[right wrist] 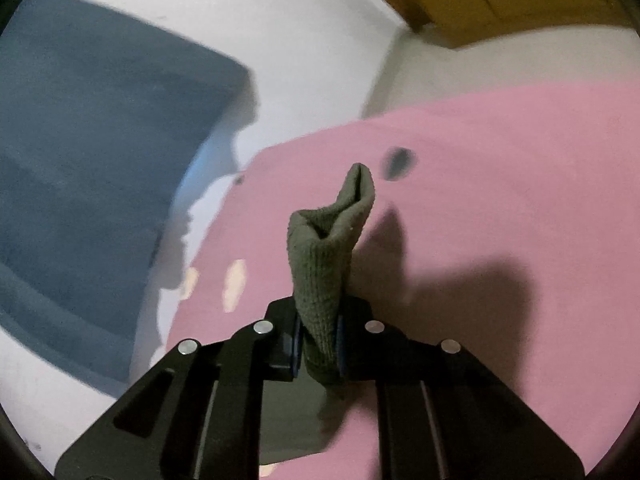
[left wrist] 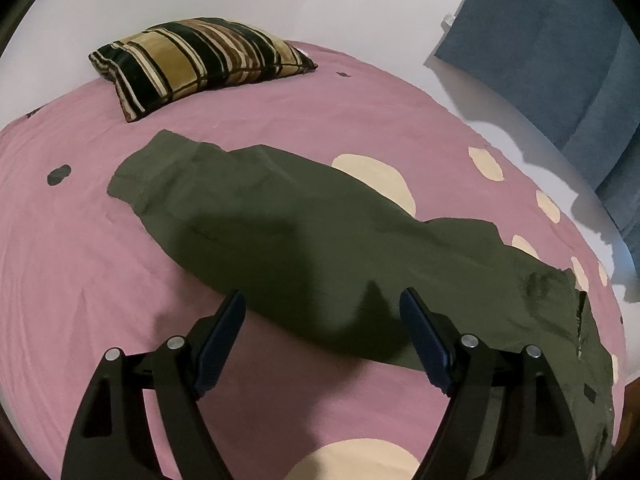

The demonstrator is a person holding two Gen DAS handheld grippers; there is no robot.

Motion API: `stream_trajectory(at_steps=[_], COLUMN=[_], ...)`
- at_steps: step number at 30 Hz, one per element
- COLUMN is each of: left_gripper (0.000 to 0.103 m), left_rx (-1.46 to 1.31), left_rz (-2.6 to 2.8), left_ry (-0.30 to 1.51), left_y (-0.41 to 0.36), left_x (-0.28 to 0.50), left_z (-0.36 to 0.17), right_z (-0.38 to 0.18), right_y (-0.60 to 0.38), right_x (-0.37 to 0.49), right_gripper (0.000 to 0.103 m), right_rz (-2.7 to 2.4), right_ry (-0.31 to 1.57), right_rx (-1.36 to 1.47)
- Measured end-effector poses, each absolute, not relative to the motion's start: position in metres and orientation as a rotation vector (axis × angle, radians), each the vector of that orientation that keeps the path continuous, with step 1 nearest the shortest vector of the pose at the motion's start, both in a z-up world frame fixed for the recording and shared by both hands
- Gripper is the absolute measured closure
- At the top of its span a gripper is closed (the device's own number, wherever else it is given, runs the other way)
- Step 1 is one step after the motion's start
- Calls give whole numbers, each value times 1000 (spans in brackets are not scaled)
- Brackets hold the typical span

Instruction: Fold small clothes

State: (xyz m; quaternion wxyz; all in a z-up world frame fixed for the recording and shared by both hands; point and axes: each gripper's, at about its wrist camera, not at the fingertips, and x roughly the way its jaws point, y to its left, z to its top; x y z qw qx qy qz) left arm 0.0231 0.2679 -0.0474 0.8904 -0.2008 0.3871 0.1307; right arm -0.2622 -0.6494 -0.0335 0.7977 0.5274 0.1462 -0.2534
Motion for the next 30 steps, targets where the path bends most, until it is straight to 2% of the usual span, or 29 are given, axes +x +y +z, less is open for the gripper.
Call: stream_trajectory(at_steps=[10, 15, 23, 30], left_gripper=[24, 24, 24, 24], left_rx=[-381, -385, -403, -415], left_rz=[245, 221, 214, 203], left_ry=[795, 806, 802, 809], left_y=[257, 255, 254, 253], left_x=[21, 20, 16, 15], left_z=[-41, -41, -40, -43], right_z=[101, 137, 142, 96], right_y=[-533, -450, -296, -185], right_x=[-159, -96, -14, 28], right_gripper=[91, 91, 91, 91], right_rz=[-188, -49, 126, 208], right_ry=[270, 326, 461, 610], right_rx=[883, 734, 502, 329])
